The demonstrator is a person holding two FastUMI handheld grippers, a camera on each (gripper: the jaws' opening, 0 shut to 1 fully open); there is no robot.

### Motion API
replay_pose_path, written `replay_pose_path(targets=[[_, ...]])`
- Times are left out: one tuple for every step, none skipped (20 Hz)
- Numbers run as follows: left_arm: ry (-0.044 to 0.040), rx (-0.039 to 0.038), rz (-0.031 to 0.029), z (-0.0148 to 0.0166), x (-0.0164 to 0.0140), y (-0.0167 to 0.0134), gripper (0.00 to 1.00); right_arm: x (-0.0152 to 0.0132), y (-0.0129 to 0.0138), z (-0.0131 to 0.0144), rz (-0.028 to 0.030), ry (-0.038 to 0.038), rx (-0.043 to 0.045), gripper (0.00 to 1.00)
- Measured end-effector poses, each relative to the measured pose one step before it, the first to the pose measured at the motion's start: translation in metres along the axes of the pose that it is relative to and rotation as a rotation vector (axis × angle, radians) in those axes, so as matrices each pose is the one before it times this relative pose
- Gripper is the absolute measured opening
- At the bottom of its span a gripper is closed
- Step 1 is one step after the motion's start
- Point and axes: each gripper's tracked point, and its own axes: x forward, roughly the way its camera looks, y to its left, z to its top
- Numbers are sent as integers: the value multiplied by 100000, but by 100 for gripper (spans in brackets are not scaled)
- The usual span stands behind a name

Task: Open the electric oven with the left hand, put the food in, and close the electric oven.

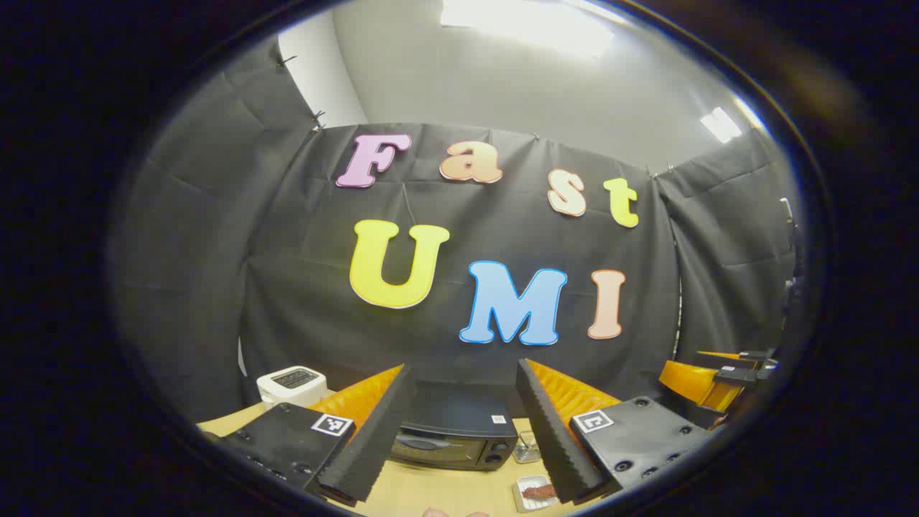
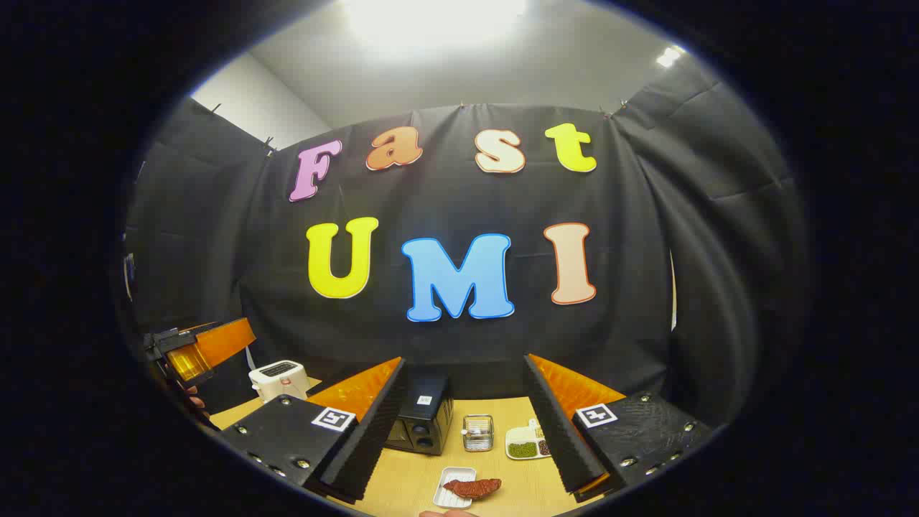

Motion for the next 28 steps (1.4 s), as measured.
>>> replay_pose_path(targets=[[28, 1100, 293, 212, 188, 264, 98, 132, 12, 148, -505, -630, 832, 96], [189, 370, 14, 182, 3, 144, 98, 102, -23, 151, -369, 29, 1073, 96], [593, -540, -594, -184, -15, -177, 98, 149, 207, -38, 205, 68, 1035, 96], [41, -858, -304, 188, -10, 15, 99, 101, 133, 194, 102, -69, 631, 96], [-20, -785, 81, -7, -58, 259, 97, 76, 24, 37, 73, -257, 222, 96], [-157, -99, 39, 228, 78, 88, 95, 2, 55, 249, -236, -648, -96, 96], [192, 146, 50, 51, 56, 223, 95, 102, 37, 96, -188, -497, -12, 96], [200, 185, -391, 174, 106, 8, 98, 128, 105, -89, -142, 47, 56, 96], [384, 148, -116, -76, 221, 29, 98, 105, 43, -99, 10, 281, 447, 96], [-38, 49, 401, 34, 125, 257, 98, 171, 87, -132, 53, 316, 443, 96], [-547, -254, 147, 217, 95, 15, 95, 201, -138, -43, -399, 377, -131, 100], [-661, -451, -205, 147, 102, -46, 95, 232, -215, -111, -617, -36, -415, 96], [-616, -165, -344, 30, 170, -158, 95, 162, -273, 72, -520, -309, -571, 96], [-757, 335, -338, 179, 151, -143, 95, 5, -306, -62, -686, -282, -1011, 96], [-192, 566, 69, 17, 143, 6, 95, 160, -421, -98, -606, 358, -903, 96], [169, 306, 356, -16, 183, -53, 98, 118, -192, -180, 94, 511, -222, 96], [42, -83, 494, -209, 85, -143, 98, 143, -93, 58, 447, 178, 186, 96], [-174, -453, 195, -25, 50, -164, 98, 207, -294, -42, 269, -45, 243, 96], [-342, -484, -107, -18, 171, -311, 98, 151, -362, 41, -306, -41, -60, 96], [318, -410, -258, -152, 199, -271, 99, 25, -304, -56, -123, -142, 48, 96], [738, -148, -264, -314, 235, -234, 98, 49, -223, 14, -229, -241, 15, 96], [325, 108, -228, -104, 41, -97, 98, -39, -104, -60, -99, 16, 84, 96], [6, 326, -367, 90, 45, -183, 99, 62, 89, -310, 181, 970, 625, 96], [-278, 117, -469, 234, -101, 36, 95, -29, 174, -363, 45, 1484, 631, 96], [-807, 20, -613, 200, -60, 92, 98, -162, 149, 40, -66, 150, 265, 96], [-695, -51, -832, 211, -62, 34, 98, -194, 40, 393, -948, -1243, -278, 96], [62, -101, -1004, -153, 122, 74, 98, -270, 110, 164, -980, -943, -214, 96], [1226, -321, -723, -335, 32, 122, 98, -196, 421, -267, -471, 69, 57, 96]])
